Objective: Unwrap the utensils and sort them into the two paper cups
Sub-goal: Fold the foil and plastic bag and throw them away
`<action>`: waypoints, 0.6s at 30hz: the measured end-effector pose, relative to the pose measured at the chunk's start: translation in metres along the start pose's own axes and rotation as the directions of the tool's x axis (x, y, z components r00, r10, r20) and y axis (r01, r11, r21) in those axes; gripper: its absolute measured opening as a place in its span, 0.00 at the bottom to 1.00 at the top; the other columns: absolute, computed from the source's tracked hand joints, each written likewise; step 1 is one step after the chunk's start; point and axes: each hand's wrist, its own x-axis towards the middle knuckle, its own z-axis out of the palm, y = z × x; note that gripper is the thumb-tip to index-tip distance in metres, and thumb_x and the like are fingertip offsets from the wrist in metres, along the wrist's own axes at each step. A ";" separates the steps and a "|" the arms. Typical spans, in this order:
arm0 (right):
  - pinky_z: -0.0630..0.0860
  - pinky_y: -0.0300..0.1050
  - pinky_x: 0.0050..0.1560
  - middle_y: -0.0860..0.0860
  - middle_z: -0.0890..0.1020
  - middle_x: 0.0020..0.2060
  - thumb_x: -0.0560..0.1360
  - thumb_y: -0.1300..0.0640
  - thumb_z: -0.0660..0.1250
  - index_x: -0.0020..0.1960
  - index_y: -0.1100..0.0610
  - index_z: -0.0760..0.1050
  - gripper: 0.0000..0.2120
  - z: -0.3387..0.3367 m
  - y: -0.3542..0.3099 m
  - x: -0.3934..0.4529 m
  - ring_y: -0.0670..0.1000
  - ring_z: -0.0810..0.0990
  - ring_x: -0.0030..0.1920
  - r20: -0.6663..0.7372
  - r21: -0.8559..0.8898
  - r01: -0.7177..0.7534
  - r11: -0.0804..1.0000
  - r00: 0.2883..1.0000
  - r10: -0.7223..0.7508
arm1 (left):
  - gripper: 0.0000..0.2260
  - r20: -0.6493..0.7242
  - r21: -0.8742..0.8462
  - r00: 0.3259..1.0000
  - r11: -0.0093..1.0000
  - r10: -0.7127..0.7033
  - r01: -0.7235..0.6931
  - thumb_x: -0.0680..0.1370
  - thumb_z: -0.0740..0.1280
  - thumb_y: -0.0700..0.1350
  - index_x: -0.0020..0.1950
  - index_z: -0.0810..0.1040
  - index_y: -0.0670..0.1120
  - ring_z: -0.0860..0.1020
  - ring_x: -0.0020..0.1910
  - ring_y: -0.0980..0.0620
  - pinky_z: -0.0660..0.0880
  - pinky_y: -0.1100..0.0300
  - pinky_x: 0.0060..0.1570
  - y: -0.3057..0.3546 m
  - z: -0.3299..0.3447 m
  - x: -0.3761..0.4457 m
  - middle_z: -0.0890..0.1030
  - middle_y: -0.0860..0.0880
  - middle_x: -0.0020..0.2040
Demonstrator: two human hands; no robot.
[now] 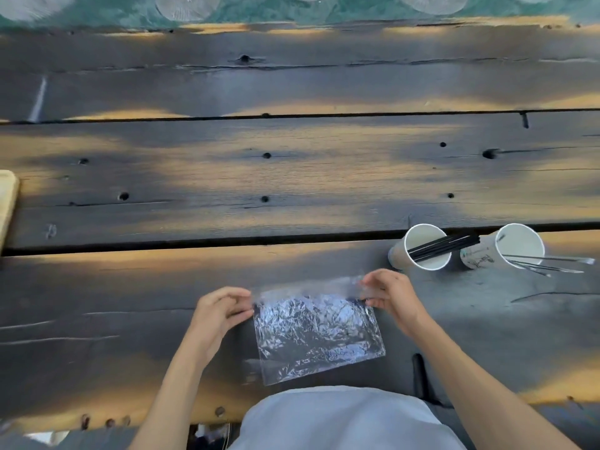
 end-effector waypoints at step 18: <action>0.71 0.43 0.40 0.54 0.79 0.41 0.79 0.59 0.65 0.47 0.65 0.79 0.09 -0.019 0.047 -0.039 0.51 0.75 0.41 -0.085 -0.337 -0.055 0.940 0.996 0.028 | 0.08 -0.055 0.321 0.992 0.938 -0.116 0.128 0.82 0.62 0.41 0.53 0.81 0.47 0.83 0.50 0.45 0.81 0.55 0.47 -0.082 0.005 -0.041 0.84 0.46 0.51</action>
